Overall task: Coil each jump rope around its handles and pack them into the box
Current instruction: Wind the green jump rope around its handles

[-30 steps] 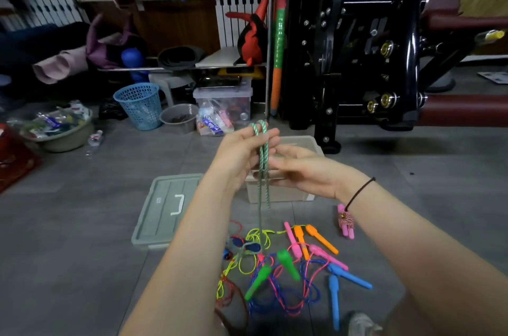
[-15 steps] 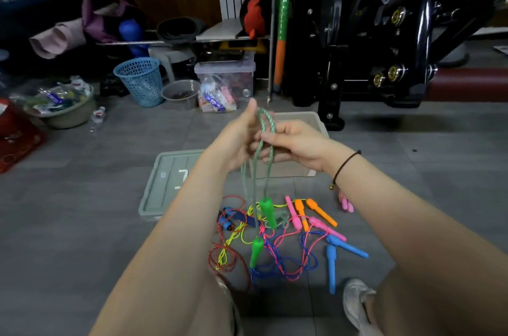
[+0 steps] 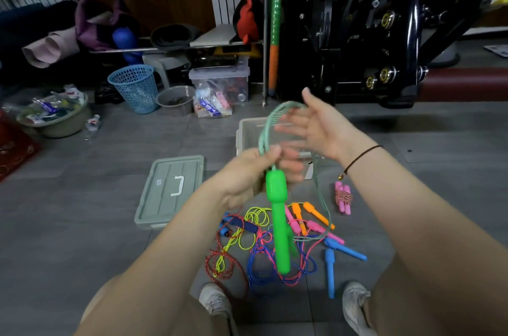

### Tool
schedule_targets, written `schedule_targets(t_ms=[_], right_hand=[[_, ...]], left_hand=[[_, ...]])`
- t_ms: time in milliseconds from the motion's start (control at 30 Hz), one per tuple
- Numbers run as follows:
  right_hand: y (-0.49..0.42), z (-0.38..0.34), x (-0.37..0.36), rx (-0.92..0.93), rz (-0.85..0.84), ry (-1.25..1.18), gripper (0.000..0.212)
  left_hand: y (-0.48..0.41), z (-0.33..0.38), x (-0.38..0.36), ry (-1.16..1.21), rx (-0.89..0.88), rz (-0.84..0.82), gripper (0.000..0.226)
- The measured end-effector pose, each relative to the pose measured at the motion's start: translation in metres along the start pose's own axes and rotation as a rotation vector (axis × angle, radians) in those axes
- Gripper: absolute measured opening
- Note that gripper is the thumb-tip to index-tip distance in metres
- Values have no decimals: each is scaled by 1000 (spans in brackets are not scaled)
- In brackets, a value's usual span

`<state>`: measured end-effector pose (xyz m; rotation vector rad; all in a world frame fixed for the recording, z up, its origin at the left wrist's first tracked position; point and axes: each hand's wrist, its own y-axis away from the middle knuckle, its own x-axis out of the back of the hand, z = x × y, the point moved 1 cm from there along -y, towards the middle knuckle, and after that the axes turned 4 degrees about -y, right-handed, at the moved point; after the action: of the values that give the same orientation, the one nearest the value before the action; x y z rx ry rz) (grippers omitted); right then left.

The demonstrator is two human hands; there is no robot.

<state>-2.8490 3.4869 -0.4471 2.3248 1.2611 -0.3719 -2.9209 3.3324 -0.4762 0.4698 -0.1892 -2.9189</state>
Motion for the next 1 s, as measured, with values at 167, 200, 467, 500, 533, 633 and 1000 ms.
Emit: schedule_targets(t_ms=[167, 200, 467, 500, 533, 633, 1000], right_hand=[[21, 35, -37, -194, -312, 114, 61], [23, 40, -41, -188, -355, 141, 65], [34, 56, -53, -211, -421, 336, 30], [35, 57, -55, -205, -419, 349, 25], [35, 59, -56, -195, -409, 366, 19], [32, 62, -52, -138, -360, 491, 22], [25, 84, -54, 66, -227, 592, 27]], left_hand=[[-16, 27, 13, 117, -203, 258, 30], [-18, 30, 15, 82, -226, 300, 31], [-16, 45, 37, -501, -275, 556, 48], [-12, 46, 40, -534, -224, 545, 53], [-8, 47, 42, -581, -167, 547, 58], [4, 55, 58, -1070, 5, 769, 67], [5, 68, 45, 123, -118, 529, 48]])
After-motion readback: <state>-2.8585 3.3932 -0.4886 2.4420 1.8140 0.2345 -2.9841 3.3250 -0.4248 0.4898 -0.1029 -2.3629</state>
